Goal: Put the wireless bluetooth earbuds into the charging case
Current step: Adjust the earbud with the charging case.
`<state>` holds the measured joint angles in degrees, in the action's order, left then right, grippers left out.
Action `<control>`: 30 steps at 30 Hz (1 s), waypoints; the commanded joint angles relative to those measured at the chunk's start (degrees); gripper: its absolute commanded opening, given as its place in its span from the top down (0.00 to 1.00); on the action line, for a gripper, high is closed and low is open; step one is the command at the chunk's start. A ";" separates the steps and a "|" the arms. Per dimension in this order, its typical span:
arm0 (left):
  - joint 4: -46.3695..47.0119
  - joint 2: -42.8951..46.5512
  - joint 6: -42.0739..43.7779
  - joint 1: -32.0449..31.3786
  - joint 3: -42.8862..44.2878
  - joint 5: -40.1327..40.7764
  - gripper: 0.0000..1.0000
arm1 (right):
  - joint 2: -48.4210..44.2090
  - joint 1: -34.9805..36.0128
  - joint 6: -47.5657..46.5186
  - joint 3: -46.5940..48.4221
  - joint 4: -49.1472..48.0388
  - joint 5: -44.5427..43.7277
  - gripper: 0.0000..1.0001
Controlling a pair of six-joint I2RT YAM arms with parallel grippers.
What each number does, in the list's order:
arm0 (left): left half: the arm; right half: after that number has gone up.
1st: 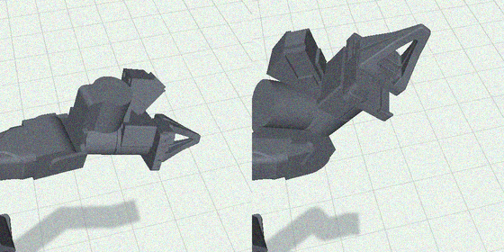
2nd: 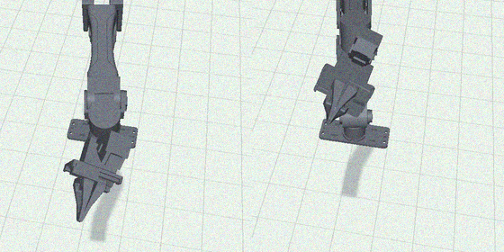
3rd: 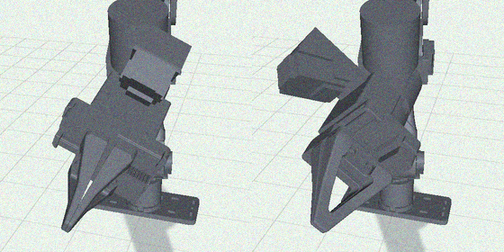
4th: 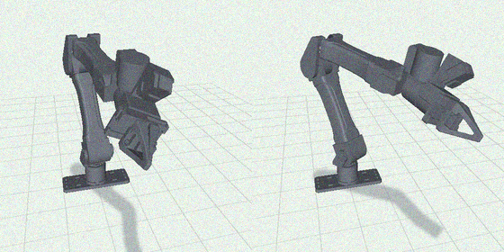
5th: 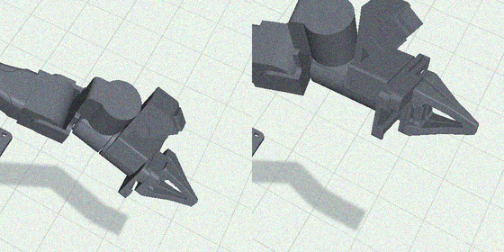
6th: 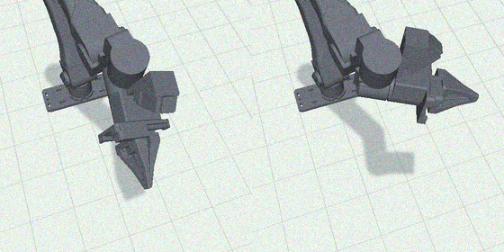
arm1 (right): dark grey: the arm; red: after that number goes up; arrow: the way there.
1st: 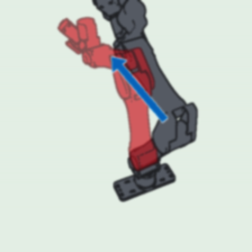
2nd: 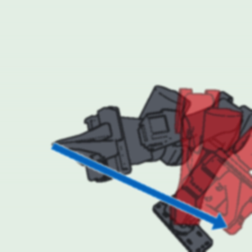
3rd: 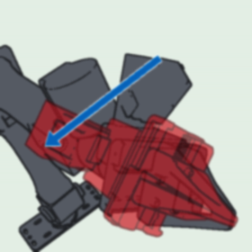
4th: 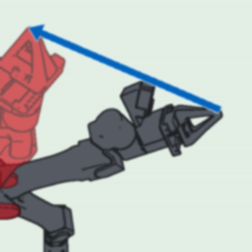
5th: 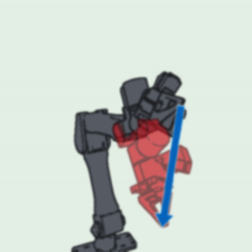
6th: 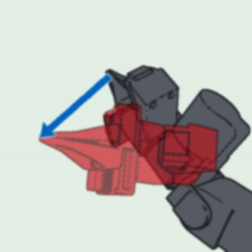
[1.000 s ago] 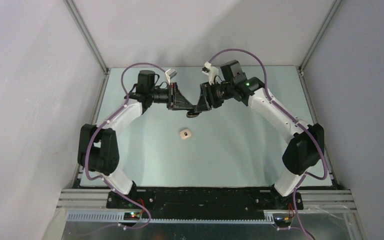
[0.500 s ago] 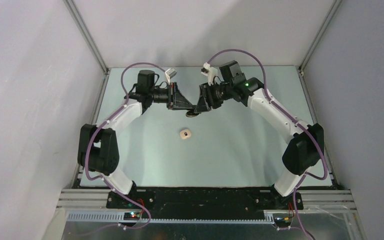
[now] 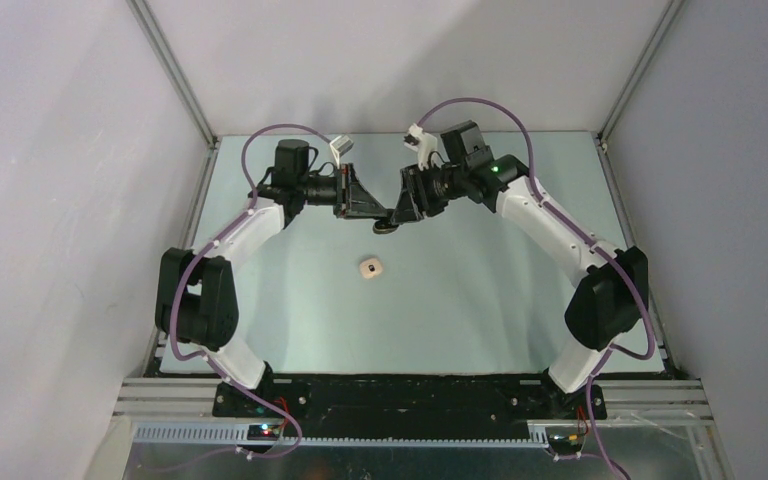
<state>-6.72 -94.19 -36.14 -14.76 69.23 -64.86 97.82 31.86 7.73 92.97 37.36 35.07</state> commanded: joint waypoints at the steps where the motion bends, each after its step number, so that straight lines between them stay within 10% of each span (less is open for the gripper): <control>1: 2.52 1.40 -0.80 0.26 2.23 -1.31 1.00 | -1.15 -1.49 -0.14 1.25 -2.60 -0.86 0.52; 30: 4.78 0.69 -2.83 0.54 2.22 -0.77 1.00 | -0.63 0.27 0.05 0.45 -1.78 6.24 0.66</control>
<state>-4.36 -94.19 -38.63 -14.33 69.23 -65.19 97.82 31.99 6.98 92.44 37.19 37.15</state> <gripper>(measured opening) 0.304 0.355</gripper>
